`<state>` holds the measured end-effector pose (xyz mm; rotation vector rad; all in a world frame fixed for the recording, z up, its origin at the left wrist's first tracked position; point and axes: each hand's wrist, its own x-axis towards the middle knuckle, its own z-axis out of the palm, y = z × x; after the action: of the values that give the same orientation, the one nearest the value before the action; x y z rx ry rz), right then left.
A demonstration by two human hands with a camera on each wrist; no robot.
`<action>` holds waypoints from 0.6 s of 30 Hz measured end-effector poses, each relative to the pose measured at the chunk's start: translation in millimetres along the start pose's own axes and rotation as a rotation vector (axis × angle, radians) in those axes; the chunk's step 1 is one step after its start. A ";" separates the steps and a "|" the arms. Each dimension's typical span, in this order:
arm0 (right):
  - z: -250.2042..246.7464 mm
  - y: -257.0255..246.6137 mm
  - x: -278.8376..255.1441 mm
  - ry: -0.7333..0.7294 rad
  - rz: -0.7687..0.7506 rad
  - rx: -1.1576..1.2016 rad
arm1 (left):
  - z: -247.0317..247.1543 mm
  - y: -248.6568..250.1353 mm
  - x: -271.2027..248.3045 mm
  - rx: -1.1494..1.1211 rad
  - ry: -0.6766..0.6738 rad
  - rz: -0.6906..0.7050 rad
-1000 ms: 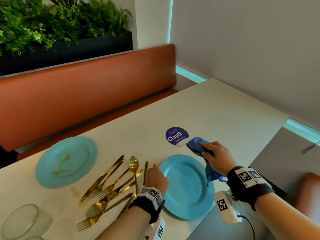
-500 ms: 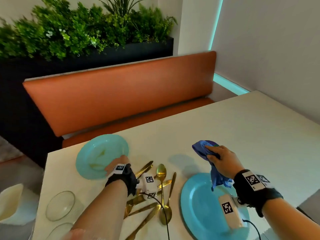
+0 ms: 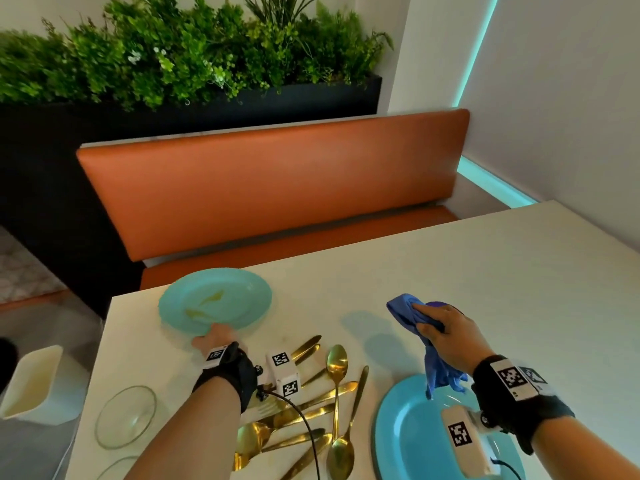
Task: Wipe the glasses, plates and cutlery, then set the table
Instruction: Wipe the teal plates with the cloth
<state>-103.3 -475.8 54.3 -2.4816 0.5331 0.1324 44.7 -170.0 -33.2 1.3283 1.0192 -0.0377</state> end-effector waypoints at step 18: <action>-5.0 -59.9 25.5 0.278 -0.338 -0.239 | 44.3 23.8 -132.0 -0.131 -0.818 0.174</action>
<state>-56.0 -442.8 84.8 -2.8031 0.2083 -0.3022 5.9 -265.6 63.2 1.1171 0.2078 -0.3475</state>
